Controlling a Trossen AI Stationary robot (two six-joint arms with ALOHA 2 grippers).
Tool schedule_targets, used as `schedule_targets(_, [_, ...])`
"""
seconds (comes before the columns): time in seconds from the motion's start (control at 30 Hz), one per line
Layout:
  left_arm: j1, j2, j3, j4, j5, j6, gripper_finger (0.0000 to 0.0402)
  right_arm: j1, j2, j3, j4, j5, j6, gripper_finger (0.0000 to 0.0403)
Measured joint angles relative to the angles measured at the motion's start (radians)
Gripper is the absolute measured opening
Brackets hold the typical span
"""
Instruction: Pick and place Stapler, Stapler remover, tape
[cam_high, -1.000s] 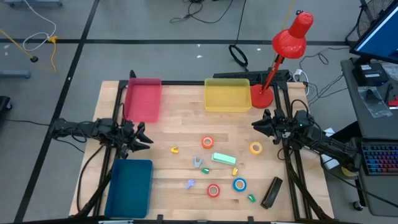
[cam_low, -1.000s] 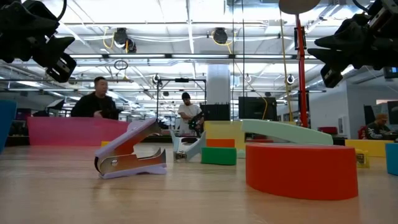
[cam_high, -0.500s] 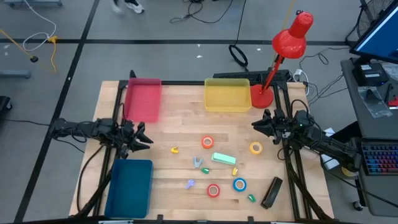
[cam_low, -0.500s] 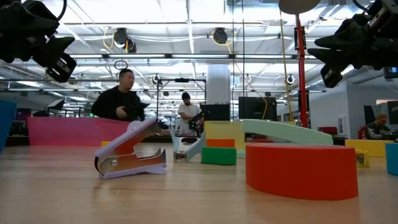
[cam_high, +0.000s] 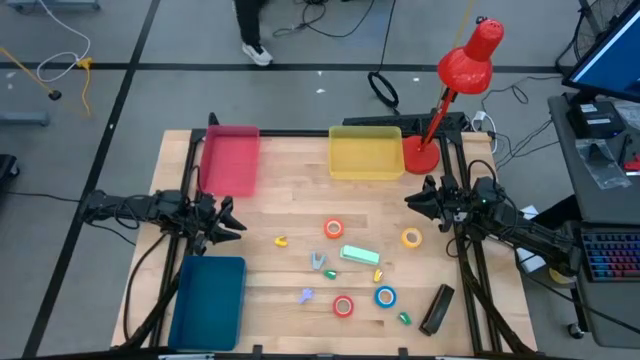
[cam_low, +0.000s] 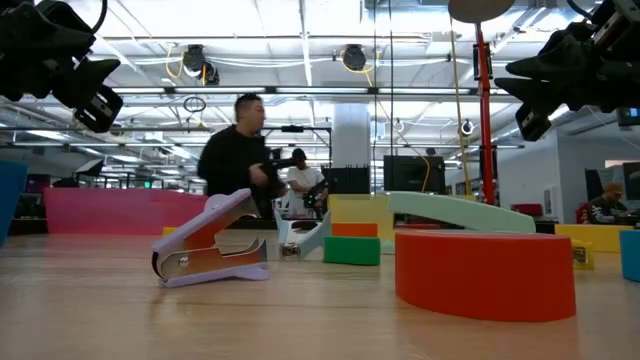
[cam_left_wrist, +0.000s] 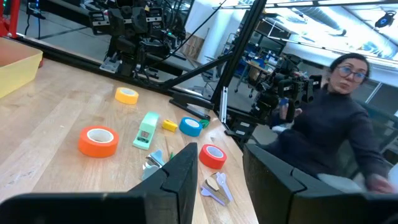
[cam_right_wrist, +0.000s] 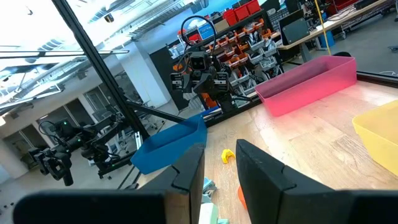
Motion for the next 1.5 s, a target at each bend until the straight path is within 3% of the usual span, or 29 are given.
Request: schedule_targets(1.5, [0.000,0.000,0.000,0.000,-0.001,0.041,0.0129,0.000,0.000,0.000,0.001,0.030,-0.015,0.0084])
